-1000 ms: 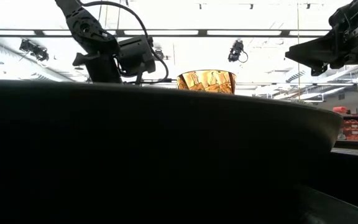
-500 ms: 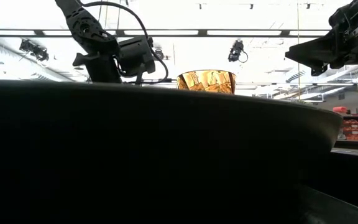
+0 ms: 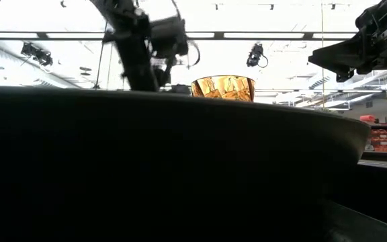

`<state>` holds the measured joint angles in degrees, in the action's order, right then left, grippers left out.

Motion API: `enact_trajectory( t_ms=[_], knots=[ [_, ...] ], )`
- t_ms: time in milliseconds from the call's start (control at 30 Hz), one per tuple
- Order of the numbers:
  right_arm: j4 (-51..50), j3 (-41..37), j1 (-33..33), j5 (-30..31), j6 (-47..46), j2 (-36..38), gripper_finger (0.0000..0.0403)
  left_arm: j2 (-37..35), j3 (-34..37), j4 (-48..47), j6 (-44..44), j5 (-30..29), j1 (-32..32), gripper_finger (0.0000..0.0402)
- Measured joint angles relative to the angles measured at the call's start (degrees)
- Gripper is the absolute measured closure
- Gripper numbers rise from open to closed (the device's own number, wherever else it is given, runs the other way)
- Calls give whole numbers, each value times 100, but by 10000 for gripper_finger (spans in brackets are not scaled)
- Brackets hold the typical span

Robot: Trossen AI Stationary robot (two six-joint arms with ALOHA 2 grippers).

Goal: Pick and place plate/cup/fork/spoon on tray
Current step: Put the orange fork on the black serving tray to the left of the black plate

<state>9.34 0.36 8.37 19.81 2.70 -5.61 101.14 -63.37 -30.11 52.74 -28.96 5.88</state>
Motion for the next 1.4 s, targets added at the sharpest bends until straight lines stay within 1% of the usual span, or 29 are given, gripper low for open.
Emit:
enact_trajectory(
  t_ms=[67, 167, 267, 367, 500, 600, 700, 800, 933, 1133, 1267, 1400],
  knots=[
    [0, 0, -1, 0, 0, 0, 282, -2, -396, -387, -12, -229, -133, 387],
    [0, 0, 0, 0, 0, 0, 282, -6, -898, -882, 89, -396, -441, 387],
    [0, 0, 0, 0, 0, 0, 282, -15, -1173, -1166, 480, -456, -892, 387],
    [0, 0, 1, 0, 0, 0, 282, -20, -1250, -1384, 1142, -541, -1434, 387],
    [0, 0, 1, 0, 0, 0, 282, -20, -1250, -2085, 2574, -626, -2224, 387],
    [0, 0, 1, 0, 0, 0, 282, -20, -1250, -2717, 3968, -739, -2876, 387],
    [0, 0, 1, 0, 0, 0, 282, -20, -1250, -3243, 5238, -693, -3442, 387],
    [0, 0, -1, 0, 0, 0, 282, 19, -1250, -3512, 6136, -448, -3867, 387],
    [1, 0, 0, 0, 0, 0, 282, 163, -1233, -3654, 6839, 12, -4244, 388],
    [43, 0, -1, 2, 0, 0, 282, 590, -1231, -3697, 7445, 874, -4606, 388],
    [60, 1, 0, 2, -1, 0, 282, 828, -1231, -3587, 7698, 1084, -4811, 388],
    [95, 0, 0, 2, -1, 0, 282, 931, -1231, -3377, 7769, 1130, -4897, 388]
  ],
)
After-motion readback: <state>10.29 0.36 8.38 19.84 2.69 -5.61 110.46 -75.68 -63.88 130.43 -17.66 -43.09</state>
